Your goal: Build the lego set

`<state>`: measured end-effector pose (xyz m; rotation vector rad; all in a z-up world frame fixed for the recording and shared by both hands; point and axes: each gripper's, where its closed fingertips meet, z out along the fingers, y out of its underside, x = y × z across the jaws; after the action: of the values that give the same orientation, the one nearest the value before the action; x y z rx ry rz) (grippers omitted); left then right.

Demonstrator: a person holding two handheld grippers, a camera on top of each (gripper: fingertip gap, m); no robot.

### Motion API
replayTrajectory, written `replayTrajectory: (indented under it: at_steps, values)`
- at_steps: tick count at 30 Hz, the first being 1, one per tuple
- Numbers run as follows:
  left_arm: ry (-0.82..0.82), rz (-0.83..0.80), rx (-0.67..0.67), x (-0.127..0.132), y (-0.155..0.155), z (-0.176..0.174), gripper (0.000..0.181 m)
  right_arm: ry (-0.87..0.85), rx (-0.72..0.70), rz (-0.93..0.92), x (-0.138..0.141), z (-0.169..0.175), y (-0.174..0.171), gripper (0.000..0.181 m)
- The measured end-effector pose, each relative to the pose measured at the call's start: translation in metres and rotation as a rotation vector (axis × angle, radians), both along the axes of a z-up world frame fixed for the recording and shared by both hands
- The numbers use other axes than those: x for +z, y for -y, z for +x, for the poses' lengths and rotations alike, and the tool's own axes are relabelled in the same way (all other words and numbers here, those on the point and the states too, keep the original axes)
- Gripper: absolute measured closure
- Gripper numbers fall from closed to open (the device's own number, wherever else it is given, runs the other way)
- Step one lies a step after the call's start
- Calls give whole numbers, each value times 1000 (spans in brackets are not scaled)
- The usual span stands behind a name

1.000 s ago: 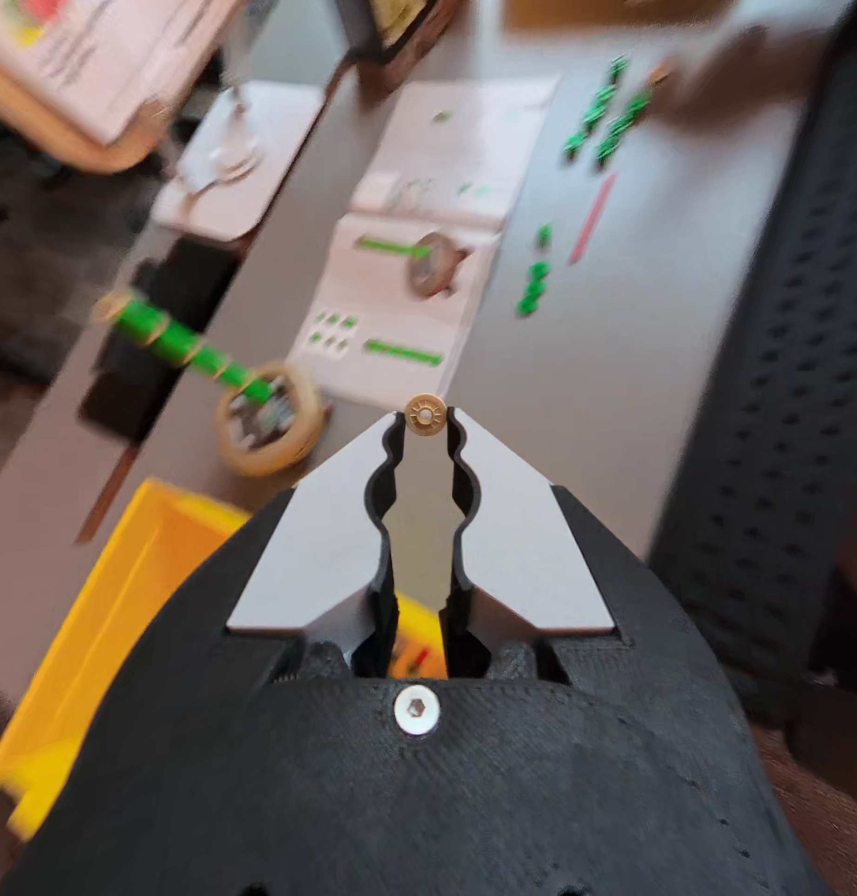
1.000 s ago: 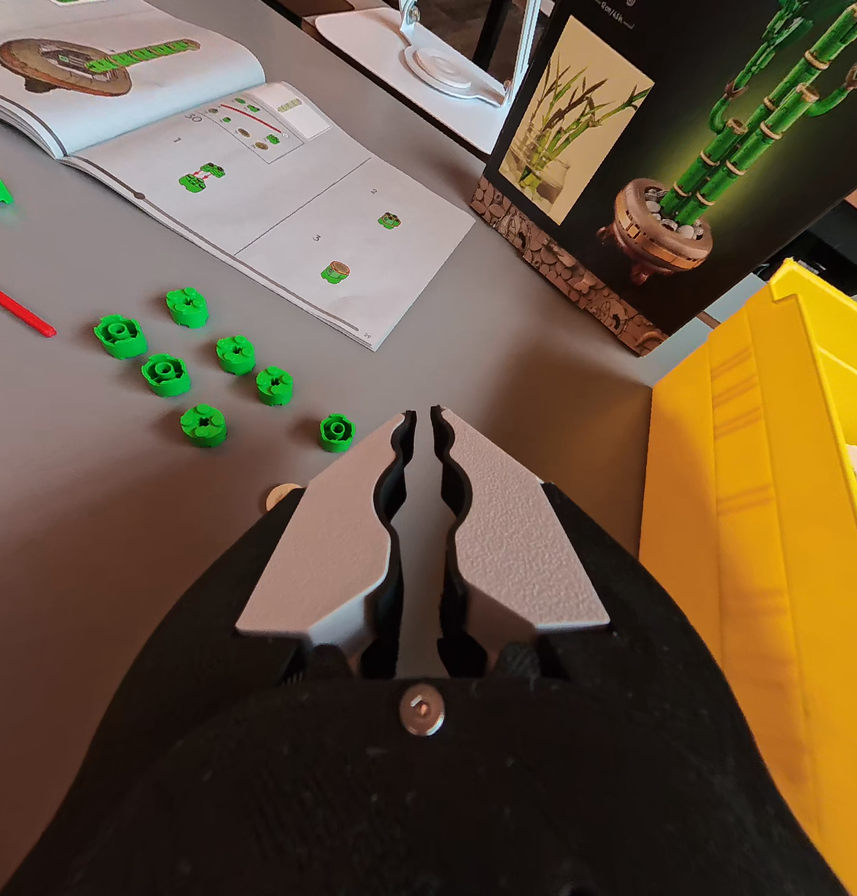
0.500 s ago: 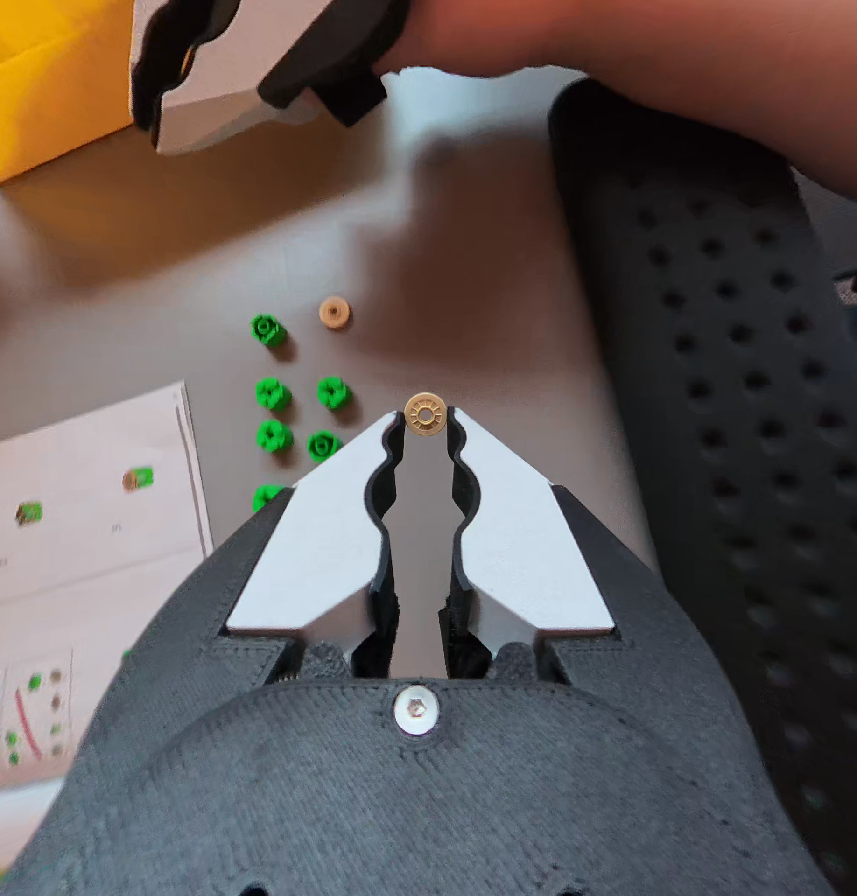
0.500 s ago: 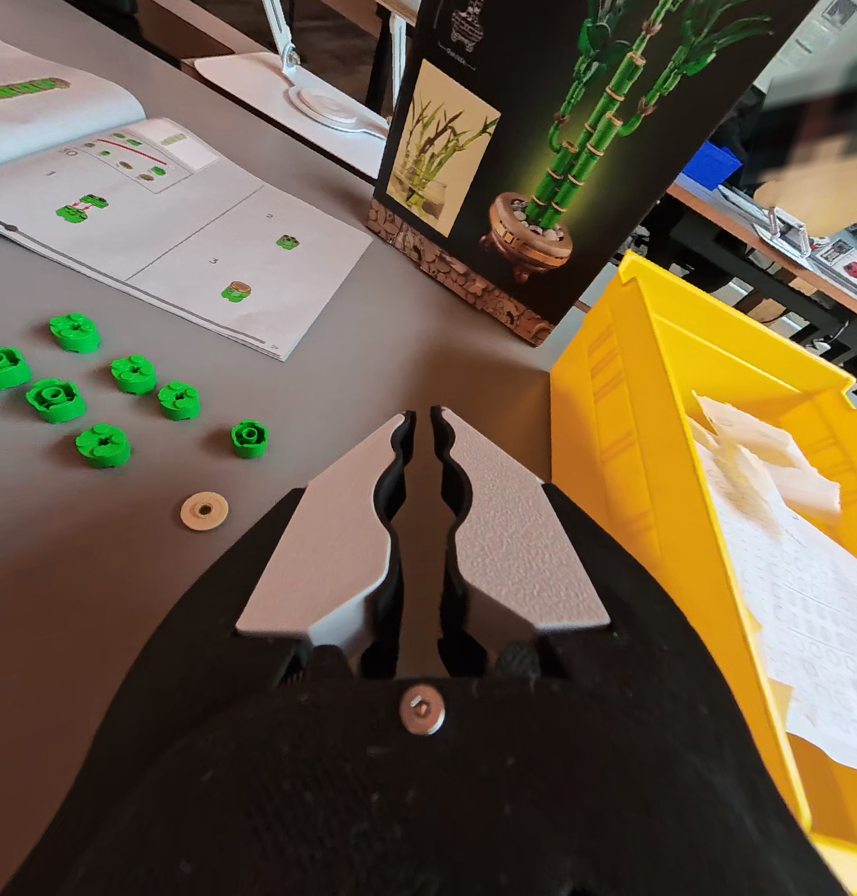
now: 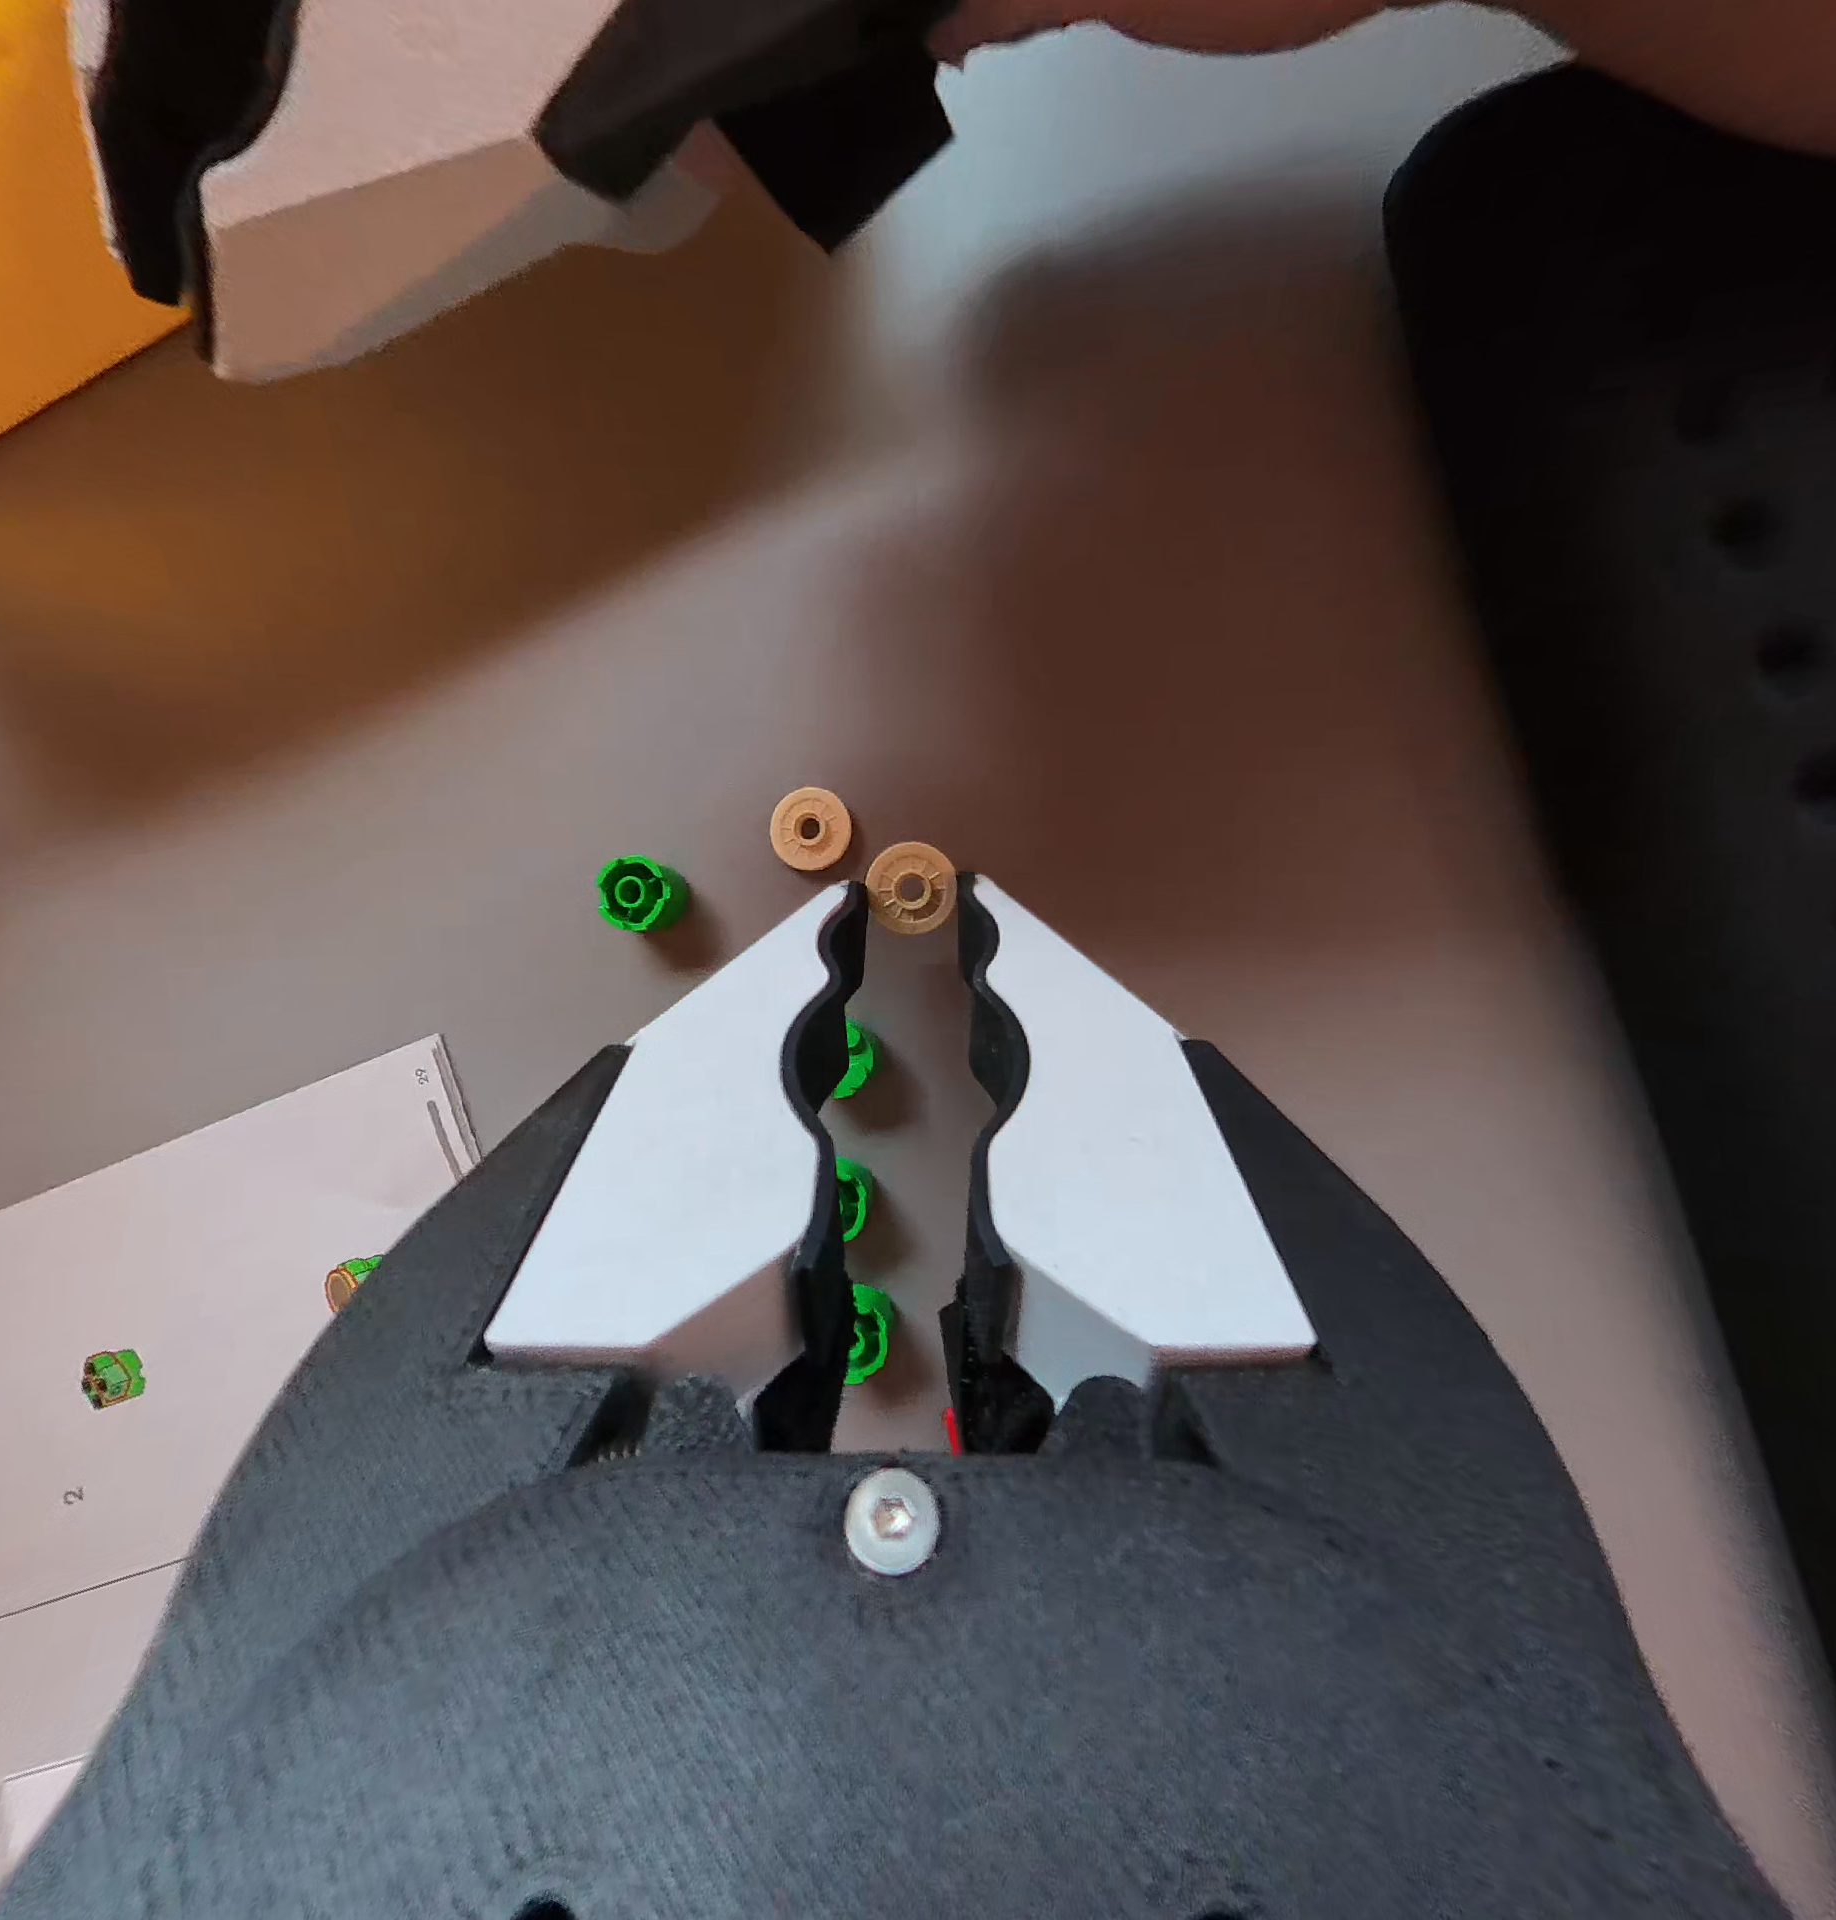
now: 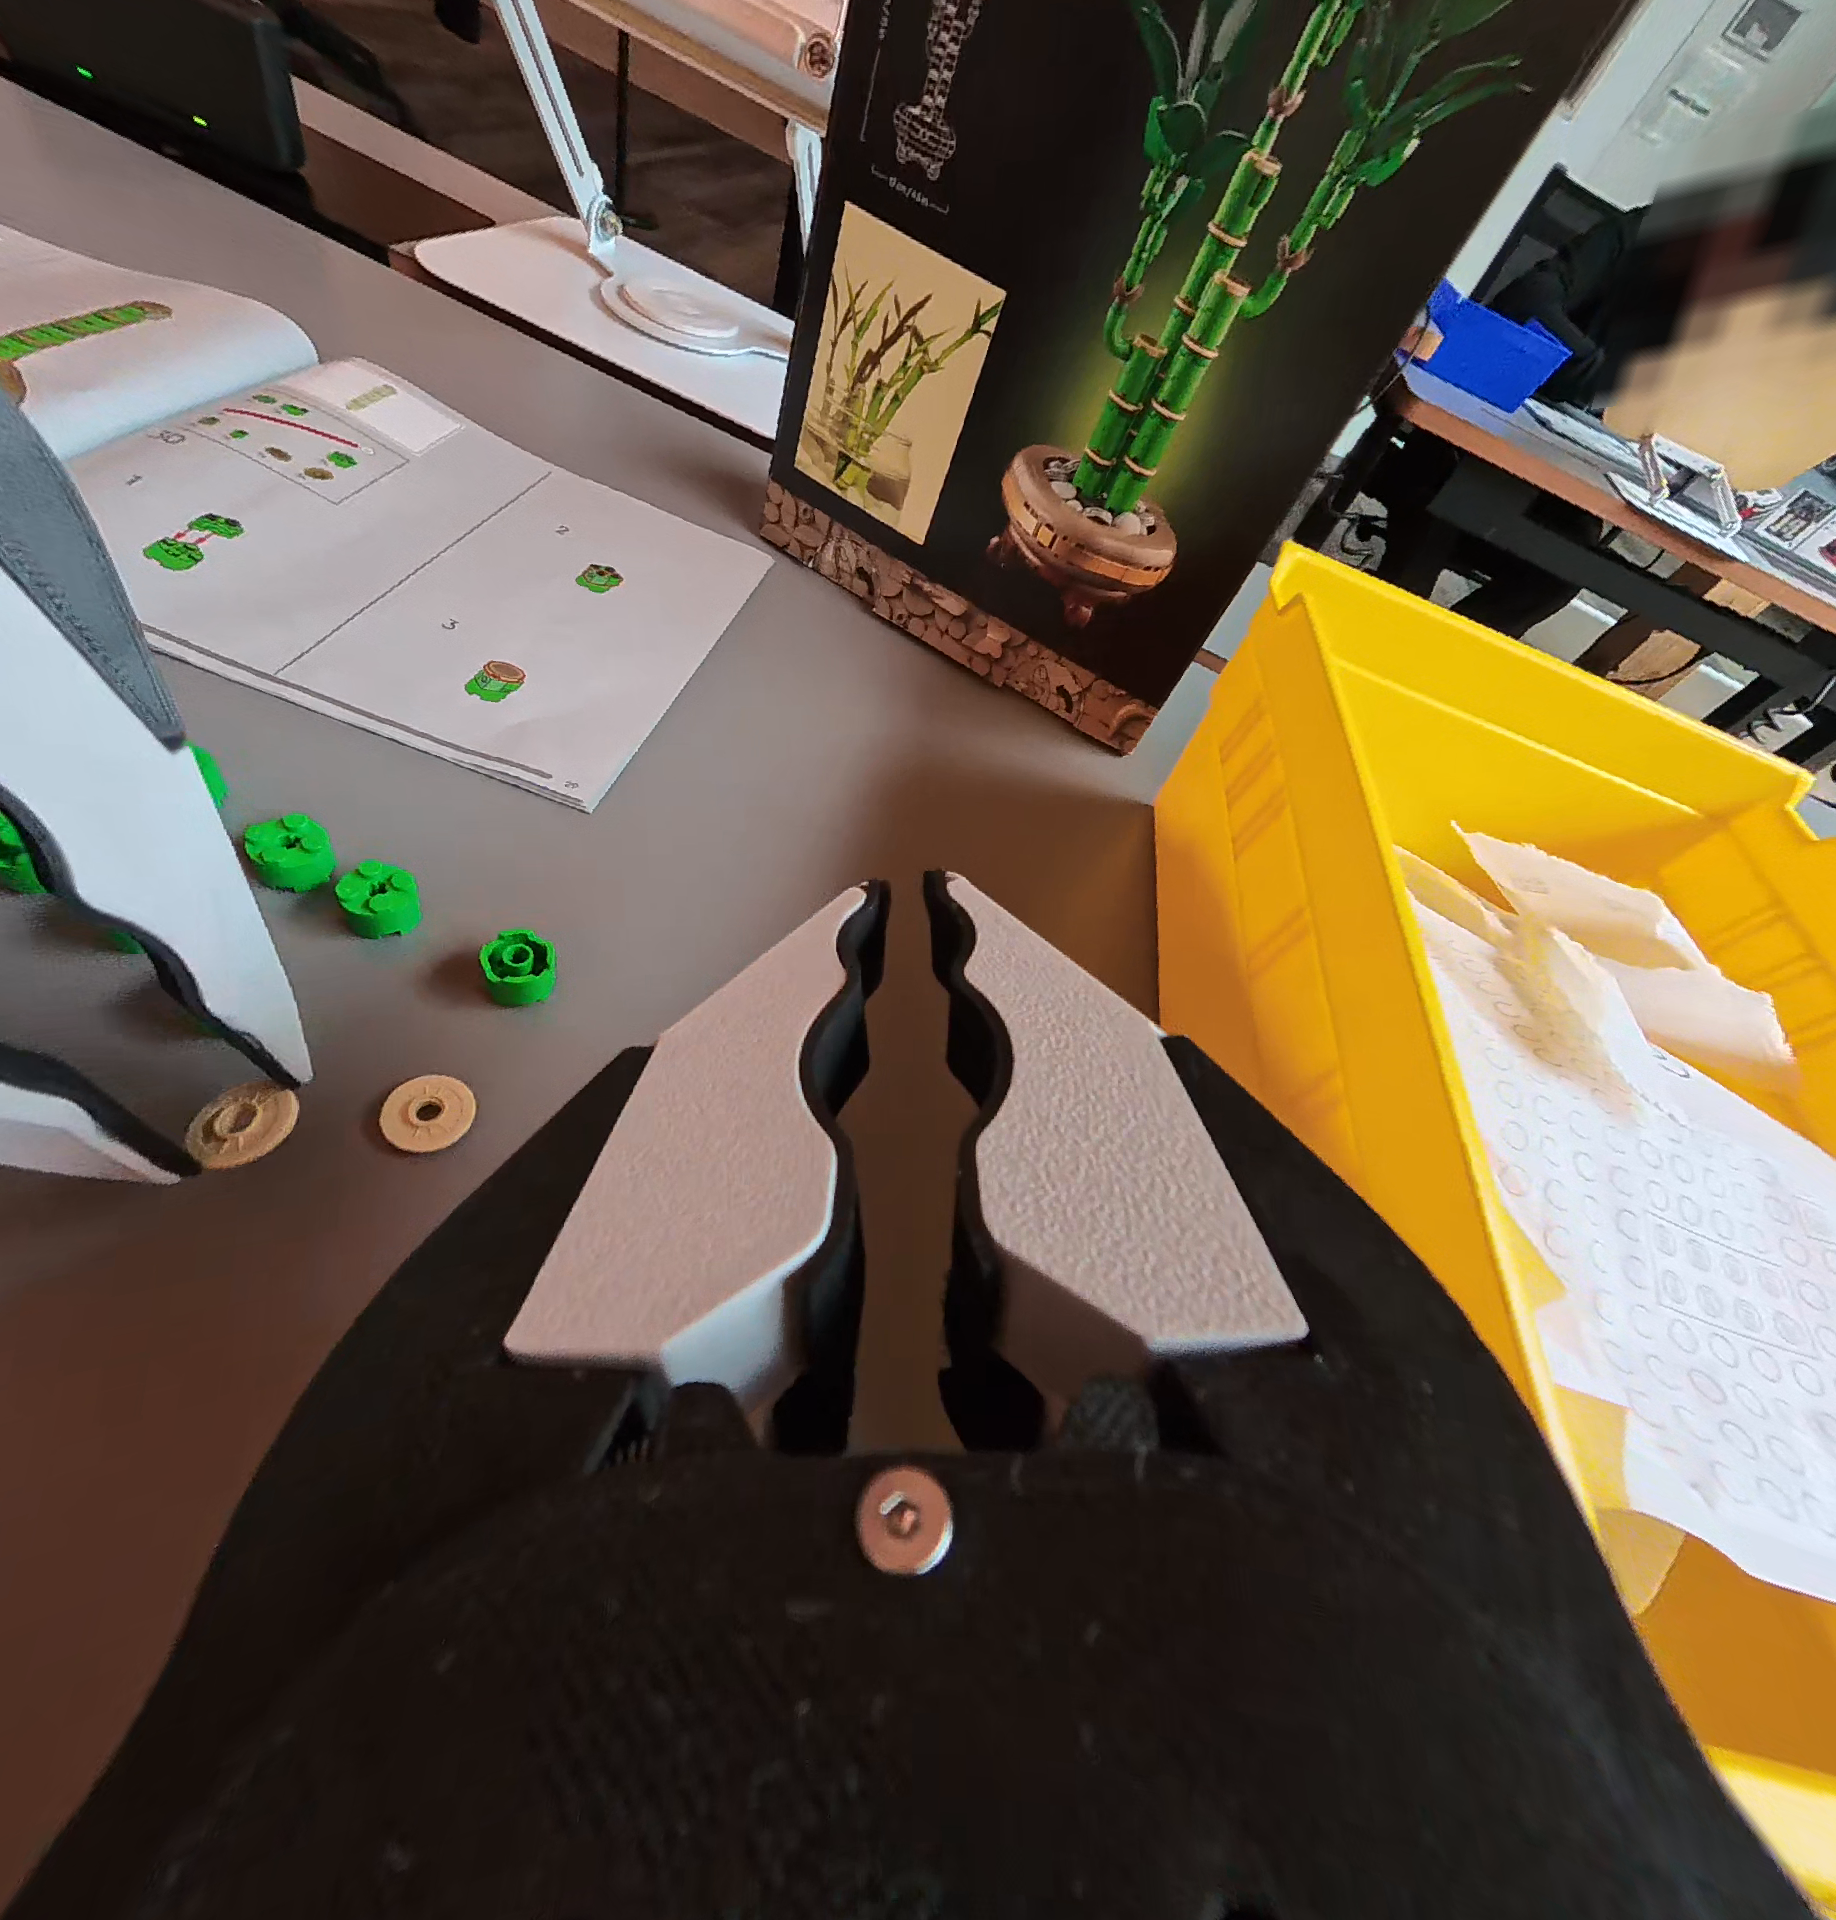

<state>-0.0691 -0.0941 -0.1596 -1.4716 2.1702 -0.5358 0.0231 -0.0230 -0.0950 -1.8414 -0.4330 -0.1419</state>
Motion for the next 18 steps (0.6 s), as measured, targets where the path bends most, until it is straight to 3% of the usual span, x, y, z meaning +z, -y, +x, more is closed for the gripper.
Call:
replayTrajectory:
  at_steps: [15,18]
  values:
    - [-207,20,-60,-14,7,0,165,-33,8,-8,-2,2,3,173]
    - [-223,20,-57,-14,4,0,157,-31,8,-7,-2,2,3,173]
